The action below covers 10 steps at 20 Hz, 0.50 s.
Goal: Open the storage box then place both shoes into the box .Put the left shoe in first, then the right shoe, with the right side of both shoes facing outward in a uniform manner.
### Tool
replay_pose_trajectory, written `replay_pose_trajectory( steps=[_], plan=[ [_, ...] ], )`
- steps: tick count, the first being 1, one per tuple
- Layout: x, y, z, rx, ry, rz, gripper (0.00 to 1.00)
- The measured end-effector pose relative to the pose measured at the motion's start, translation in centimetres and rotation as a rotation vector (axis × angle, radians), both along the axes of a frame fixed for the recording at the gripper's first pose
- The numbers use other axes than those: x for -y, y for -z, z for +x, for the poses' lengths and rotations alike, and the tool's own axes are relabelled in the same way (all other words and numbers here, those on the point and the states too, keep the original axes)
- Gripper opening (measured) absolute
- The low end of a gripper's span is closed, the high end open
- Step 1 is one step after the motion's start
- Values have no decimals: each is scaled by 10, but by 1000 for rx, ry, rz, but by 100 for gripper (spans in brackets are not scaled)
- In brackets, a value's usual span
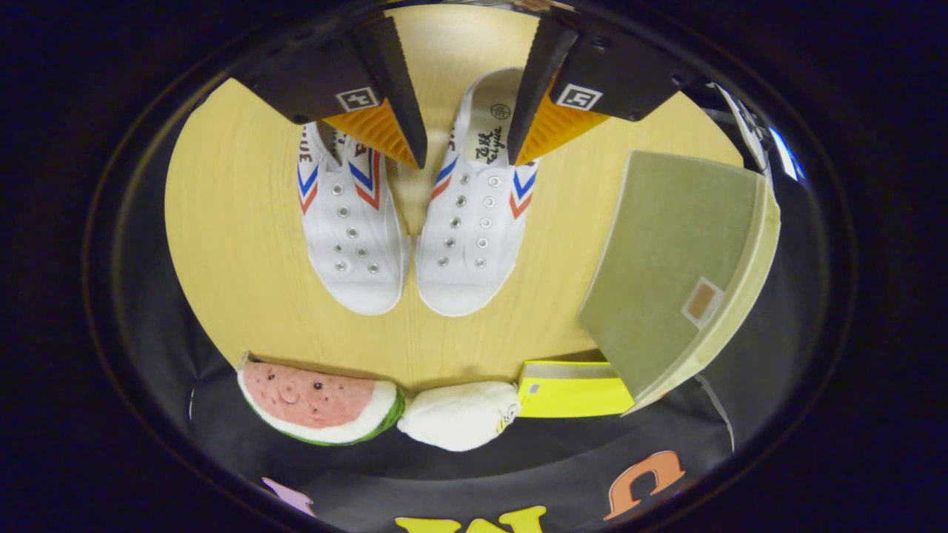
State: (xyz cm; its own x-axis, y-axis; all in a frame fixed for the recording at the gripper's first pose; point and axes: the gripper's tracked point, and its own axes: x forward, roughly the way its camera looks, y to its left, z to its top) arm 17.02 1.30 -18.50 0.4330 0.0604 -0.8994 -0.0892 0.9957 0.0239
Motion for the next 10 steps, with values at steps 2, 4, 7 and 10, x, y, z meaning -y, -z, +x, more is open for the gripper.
replay_pose_trajectory(
  steps=[2,4,7,10],
  plan=[
    [8,11,-1,-47,33,-27,56],
    [0,16,1,-73,43,22,35],
    [-2,16,2,-57,35,50,13],
    [-2,16,2,-55,18,86,6]
  ],
)
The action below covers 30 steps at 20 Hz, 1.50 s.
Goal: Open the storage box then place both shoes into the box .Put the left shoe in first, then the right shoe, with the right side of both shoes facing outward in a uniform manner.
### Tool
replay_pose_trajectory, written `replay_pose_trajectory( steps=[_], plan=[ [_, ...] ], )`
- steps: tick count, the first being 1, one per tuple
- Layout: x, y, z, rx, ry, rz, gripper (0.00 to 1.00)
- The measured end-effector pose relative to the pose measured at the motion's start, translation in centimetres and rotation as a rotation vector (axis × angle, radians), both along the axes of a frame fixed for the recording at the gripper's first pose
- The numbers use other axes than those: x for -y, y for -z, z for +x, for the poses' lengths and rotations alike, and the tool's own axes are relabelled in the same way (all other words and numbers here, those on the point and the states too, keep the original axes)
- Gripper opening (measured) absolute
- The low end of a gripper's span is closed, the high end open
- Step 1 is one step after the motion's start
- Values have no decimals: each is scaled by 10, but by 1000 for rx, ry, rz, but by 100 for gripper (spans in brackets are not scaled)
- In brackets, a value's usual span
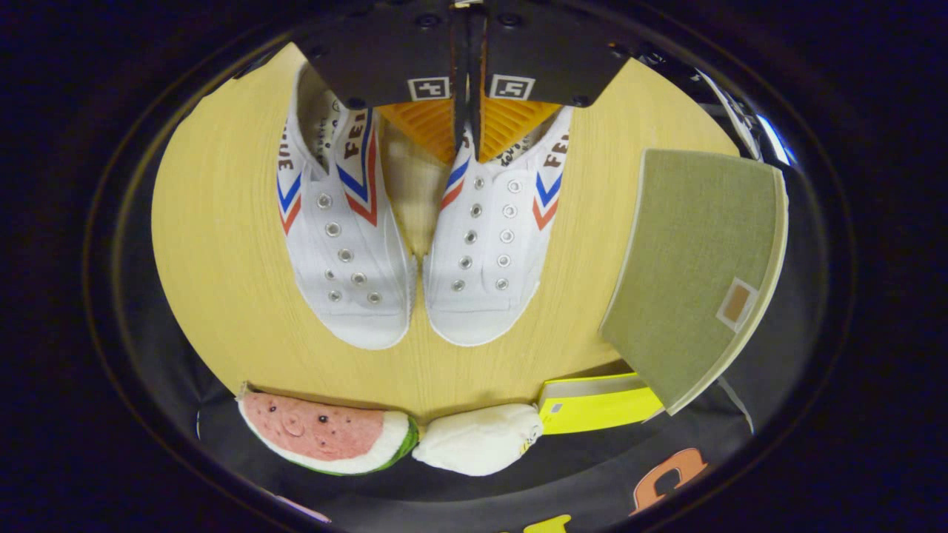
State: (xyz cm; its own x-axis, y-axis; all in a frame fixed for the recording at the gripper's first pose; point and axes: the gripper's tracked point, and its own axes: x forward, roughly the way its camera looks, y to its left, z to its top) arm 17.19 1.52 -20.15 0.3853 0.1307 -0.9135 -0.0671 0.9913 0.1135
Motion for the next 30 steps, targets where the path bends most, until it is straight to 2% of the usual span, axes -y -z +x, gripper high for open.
replay_pose_trajectory(
  steps=[7,12,20,22,26,30],
  plan=[
    [-9,-11,-9,-45,32,246,6],
    [-11,-27,-8,-9,20,329,5],
    [-55,-107,-25,132,-17,369,6],
    [-72,-131,-29,179,-49,362,6],
    [-118,-178,-34,282,-111,361,5],
    [-170,-195,-26,325,-153,336,6]
  ],
)
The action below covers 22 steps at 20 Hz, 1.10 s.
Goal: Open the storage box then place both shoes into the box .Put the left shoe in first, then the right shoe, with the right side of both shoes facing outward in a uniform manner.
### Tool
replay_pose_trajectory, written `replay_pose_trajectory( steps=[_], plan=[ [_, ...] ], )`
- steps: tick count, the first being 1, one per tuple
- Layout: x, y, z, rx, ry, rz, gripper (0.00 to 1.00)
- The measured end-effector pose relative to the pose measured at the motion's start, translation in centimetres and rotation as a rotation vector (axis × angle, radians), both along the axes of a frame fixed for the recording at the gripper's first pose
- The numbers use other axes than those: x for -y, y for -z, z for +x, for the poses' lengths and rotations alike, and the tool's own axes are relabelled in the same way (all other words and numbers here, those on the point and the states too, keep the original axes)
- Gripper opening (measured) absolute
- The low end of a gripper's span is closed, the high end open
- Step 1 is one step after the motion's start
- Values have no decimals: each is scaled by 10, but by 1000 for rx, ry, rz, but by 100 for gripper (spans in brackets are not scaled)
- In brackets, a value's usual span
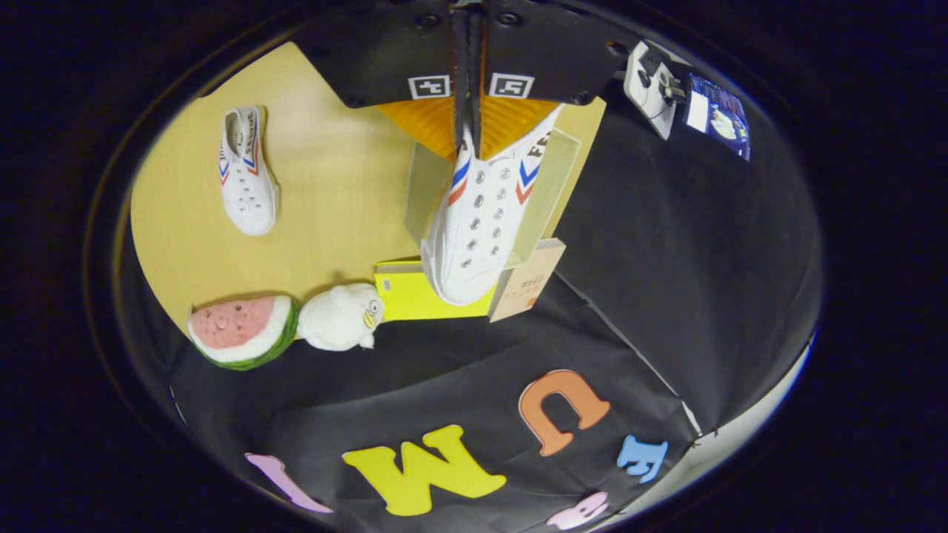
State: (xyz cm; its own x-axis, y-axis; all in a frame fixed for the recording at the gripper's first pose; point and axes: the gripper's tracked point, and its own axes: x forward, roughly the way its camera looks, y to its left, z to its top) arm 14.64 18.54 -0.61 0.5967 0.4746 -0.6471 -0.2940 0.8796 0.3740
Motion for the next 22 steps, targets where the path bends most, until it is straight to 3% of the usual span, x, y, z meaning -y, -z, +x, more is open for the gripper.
replay_pose_trajectory(
  steps=[4,9,17,22],
  plan=[
    [-55,-2,13,10,33,-6,6],
    [-102,35,40,-17,83,-11,6],
    [-153,101,48,-76,102,-108,6],
    [-156,111,54,-83,130,-131,6]
  ],
)
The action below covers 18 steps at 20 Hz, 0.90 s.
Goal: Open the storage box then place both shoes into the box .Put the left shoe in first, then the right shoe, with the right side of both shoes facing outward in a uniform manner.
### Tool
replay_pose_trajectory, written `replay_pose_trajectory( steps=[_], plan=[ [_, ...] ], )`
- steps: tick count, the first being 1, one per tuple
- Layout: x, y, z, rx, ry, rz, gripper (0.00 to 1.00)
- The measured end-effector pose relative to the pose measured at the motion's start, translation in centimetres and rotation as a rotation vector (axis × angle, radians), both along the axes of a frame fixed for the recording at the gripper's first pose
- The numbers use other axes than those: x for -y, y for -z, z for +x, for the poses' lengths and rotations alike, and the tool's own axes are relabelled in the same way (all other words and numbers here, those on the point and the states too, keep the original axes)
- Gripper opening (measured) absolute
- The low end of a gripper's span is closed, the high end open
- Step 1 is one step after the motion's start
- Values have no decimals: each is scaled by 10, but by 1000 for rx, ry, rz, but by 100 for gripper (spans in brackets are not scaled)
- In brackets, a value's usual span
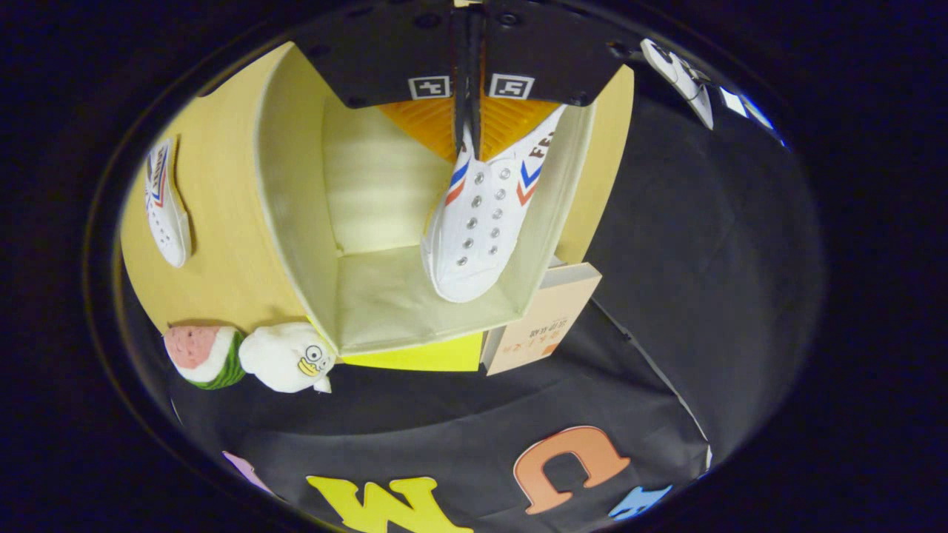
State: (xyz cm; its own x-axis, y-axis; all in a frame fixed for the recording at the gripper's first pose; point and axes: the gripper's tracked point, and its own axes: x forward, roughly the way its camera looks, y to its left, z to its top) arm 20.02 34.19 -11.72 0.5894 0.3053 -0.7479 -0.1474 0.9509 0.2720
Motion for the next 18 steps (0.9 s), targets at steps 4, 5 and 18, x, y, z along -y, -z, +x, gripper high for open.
replay_pose_trajectory(
  steps=[4,5,18],
  plan=[
    [-3,10,1,-46,12,7,6],
    [-5,12,1,-66,9,31,6],
    [29,-61,-23,123,-103,-130,32]
  ],
)
